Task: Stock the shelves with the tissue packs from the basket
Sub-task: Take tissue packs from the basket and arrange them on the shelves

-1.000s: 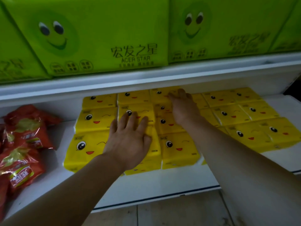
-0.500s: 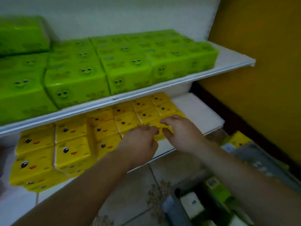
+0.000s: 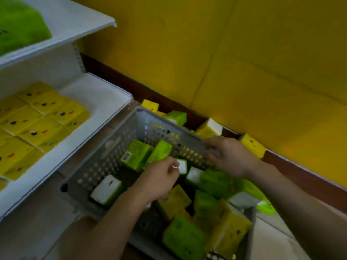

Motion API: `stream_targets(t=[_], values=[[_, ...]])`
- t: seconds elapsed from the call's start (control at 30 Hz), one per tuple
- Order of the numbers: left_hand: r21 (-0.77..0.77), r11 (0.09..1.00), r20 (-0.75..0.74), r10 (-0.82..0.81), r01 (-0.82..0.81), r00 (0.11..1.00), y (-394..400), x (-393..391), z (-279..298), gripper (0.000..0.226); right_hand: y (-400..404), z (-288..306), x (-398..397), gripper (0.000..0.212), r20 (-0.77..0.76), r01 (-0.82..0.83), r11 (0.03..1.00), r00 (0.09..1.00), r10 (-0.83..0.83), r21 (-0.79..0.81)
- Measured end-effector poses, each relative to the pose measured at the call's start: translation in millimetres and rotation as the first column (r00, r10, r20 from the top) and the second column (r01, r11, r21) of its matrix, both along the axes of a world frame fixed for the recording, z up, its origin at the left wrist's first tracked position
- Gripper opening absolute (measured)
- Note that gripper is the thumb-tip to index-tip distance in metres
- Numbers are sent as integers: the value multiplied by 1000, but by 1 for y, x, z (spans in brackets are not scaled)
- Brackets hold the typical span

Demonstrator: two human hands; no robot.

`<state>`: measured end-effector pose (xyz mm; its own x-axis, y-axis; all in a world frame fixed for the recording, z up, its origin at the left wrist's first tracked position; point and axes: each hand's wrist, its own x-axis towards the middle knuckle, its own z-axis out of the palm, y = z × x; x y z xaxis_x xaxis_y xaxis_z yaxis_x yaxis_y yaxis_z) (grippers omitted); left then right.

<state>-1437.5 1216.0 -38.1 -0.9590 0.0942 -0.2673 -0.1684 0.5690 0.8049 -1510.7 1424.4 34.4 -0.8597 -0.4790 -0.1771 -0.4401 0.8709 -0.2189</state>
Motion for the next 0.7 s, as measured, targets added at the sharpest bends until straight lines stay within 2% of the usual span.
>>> stream_targets(t=[0.1,0.2,0.27,0.33,0.4,0.43,0.5,0.53,0.57,0.63,0.7], values=[[5,990,97,-143,143,985,46,10,-13,16,49,-10,36,18,60,57,995,996,-62,78],[-87,946,210,-288,311,934,80,23,-26,24,65,-36,75,24,143,-57,979,989,29,194],[-37,920,267,-367,390,891,93,35,-31,28,64,-49,93,29,96,-132,966,989,113,223],[84,896,312,-439,436,842,104,47,-38,39,68,-50,98,33,-83,-107,984,989,119,141],[153,889,360,-456,431,814,112,54,-45,55,77,-40,90,52,-219,66,989,975,-37,129],[169,892,381,-451,418,807,116,55,-47,63,84,-35,83,68,-208,152,968,972,-110,198],[178,895,404,-446,409,799,122,56,-48,75,99,-33,70,93,-31,160,901,986,-162,403],[171,901,387,-433,398,814,123,55,-49,76,105,-35,65,97,56,117,883,986,-159,455],[172,912,366,-410,372,835,123,53,-48,75,108,-37,61,95,80,84,881,987,-137,466],[218,935,348,-342,280,873,121,48,-45,70,108,-38,55,90,59,81,901,991,-117,426],[256,948,351,-275,191,895,116,42,-42,64,107,-40,48,89,103,90,906,984,-145,414]])
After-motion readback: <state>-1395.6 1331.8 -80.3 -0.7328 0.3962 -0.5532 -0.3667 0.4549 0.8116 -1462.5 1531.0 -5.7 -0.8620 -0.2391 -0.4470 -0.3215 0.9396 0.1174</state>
